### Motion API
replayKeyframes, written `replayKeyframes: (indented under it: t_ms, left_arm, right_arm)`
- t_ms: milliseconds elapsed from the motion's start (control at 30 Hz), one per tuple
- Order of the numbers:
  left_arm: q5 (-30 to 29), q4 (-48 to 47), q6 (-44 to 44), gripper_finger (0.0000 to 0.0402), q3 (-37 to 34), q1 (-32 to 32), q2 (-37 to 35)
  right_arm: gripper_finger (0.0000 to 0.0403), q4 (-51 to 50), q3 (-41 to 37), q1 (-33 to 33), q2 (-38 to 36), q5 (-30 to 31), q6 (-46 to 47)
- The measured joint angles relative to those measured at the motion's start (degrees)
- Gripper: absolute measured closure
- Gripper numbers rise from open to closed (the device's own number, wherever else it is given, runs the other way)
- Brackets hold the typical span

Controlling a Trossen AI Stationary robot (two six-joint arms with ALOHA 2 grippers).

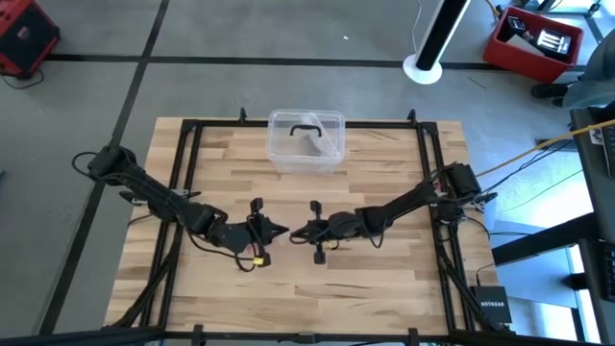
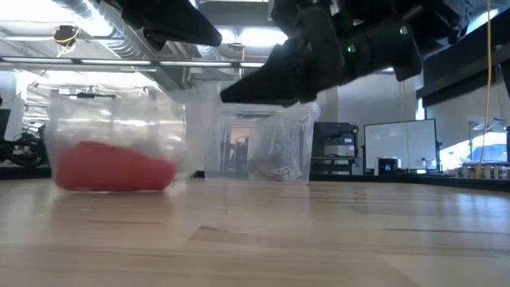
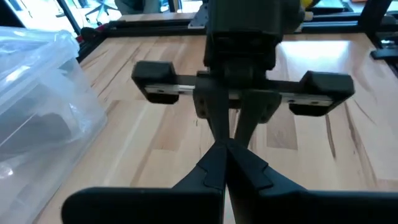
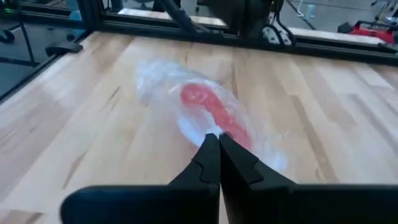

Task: Roll bandage
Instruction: Close the transparent zip bag

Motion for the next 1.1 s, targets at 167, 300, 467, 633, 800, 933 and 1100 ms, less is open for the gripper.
replayKeyframes:
  t_ms: [167,300,467,633,800,933,1100]
  left_arm:
    - [0.0,-0.7,-1.2,0.0401,0.0,0.0,0.0]
    - [1.2,-1.1,-6.2,0.0401,0.0,0.0,0.0]
    - [3.5,-6.0,-12.5,0.0372,0.0,0.1,0.1]
    - [3.6,-12.0,-20.9,0.0316,0.0,-0.3,0.3]
    - [4.8,-12.3,-24.7,0.0283,0.0,-1.6,1.1]
    - [4.9,-11.7,-25.6,0.0275,0.0,-2.6,5.0]
    - [4.9,-11.0,-27.0,0.0274,0.0,-2.9,10.8]
  right_arm:
    - [0.0401,0.3,0.0,0.0,1.4,0.2,0.4]
    - [0.0401,1.1,0.3,0.0,0.3,0.4,0.3]
    - [0.0401,0.7,1.4,0.0,0.3,-0.1,-0.1]
    - [0.0392,-0.9,1.4,0.0,0.3,0.0,0.4]
    - [0.0353,-10.2,1.4,0.0,0.3,0.2,-0.7]
    - [0.0303,-18.9,1.1,0.0,0.4,1.8,-6.8]
    - [0.026,-16.5,0.4,0.0,1.7,3.9,-16.3]
